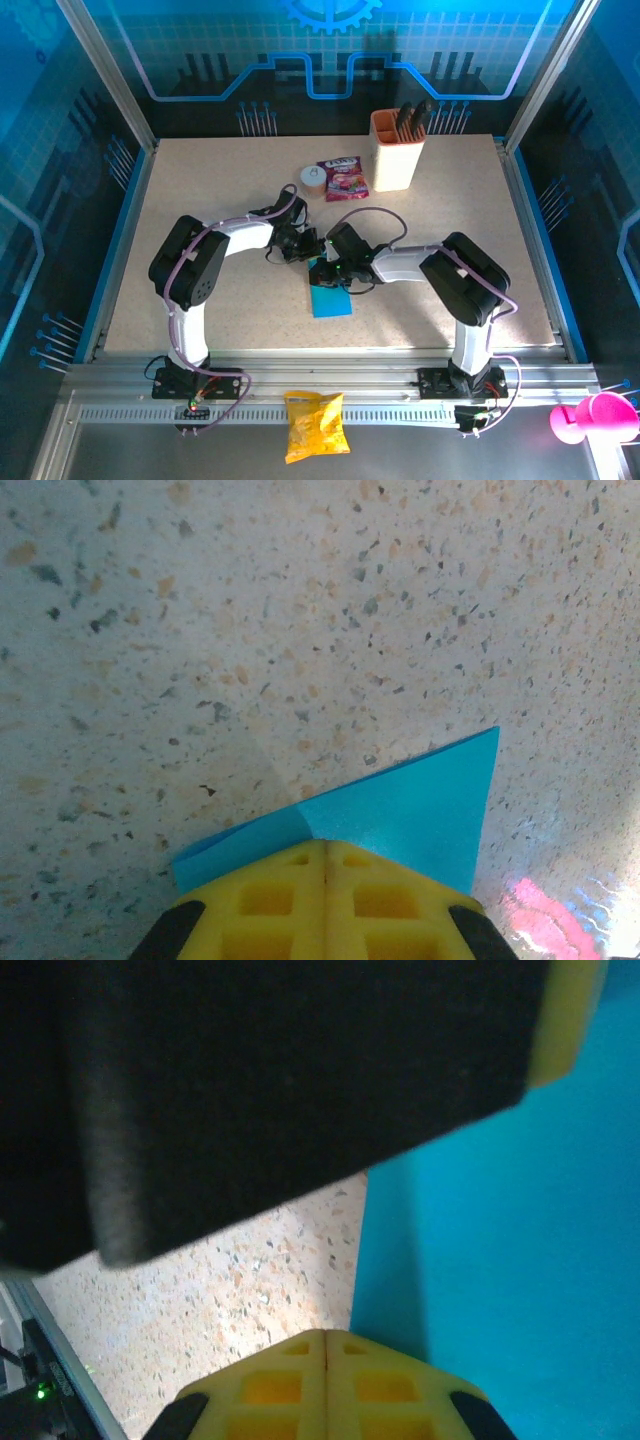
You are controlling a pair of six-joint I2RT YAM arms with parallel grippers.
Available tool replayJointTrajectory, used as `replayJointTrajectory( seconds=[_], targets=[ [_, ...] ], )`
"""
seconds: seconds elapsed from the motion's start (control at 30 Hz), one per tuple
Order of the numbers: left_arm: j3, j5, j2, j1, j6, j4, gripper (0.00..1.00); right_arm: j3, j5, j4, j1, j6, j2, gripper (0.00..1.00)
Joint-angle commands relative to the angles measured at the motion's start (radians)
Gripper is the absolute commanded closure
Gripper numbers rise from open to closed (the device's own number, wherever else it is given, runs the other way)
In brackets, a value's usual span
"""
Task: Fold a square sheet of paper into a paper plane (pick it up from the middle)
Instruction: First fold in half a square sheet of paper at the center of the table.
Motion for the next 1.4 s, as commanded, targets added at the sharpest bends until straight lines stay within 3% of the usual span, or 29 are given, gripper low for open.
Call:
replayJointTrajectory(
  seconds=[0.0,0.57,1.03,1.37],
  targets=[
    [0.011,0.014,0.029,-0.004,-0.01,-0.028,1.0,0.017,-0.01,-0.019,0.026,-0.012,0.024,1.0],
    [0.027,0.03,0.067,0.023,-0.021,-0.053,1.0,-0.108,0.038,-0.086,0.107,-0.083,-0.044,1.0],
    [0.036,0.048,0.088,0.036,-0.022,-0.05,1.0,-0.198,0.073,-0.049,0.18,-0.026,-0.115,1.0],
    [0.045,0.051,0.092,0.043,-0.016,-0.053,1.0,-0.345,0.108,-0.042,0.233,0.042,-0.253,1.0]
  ],
)
